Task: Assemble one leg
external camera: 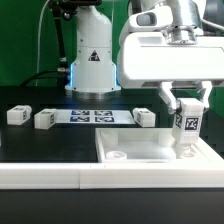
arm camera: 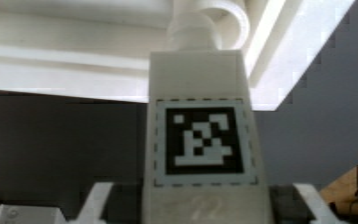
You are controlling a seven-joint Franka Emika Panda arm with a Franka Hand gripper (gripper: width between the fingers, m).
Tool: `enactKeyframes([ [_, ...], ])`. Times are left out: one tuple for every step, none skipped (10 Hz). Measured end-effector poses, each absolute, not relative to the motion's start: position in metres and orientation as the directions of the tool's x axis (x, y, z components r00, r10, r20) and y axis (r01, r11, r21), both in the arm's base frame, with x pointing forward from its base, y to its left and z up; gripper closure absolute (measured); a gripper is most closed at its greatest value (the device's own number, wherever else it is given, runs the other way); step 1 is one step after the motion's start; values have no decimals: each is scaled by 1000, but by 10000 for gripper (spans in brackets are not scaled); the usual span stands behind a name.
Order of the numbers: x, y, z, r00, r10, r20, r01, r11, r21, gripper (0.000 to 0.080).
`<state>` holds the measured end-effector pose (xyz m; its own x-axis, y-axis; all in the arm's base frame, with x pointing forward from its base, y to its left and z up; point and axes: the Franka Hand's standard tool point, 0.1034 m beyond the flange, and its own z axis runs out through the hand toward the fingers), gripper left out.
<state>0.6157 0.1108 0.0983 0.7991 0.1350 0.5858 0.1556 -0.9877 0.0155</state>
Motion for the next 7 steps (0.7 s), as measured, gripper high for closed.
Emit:
enactKeyframes([
  [614,114,97,799,139,585,161,-987,15,506],
  [613,116,94,802,142,580,164,-986,15,506],
  [611,116,89,806,143,574,165,-986,15,506],
  [609,117,85,810,145,569,167,-986,14,506],
  [609,117,84,803,146,578,166,-986,18,506],
  [610,118,83,796,146,587,166,-986,20,506],
  [610,118,84,798,145,585,166,-986,19,506],
])
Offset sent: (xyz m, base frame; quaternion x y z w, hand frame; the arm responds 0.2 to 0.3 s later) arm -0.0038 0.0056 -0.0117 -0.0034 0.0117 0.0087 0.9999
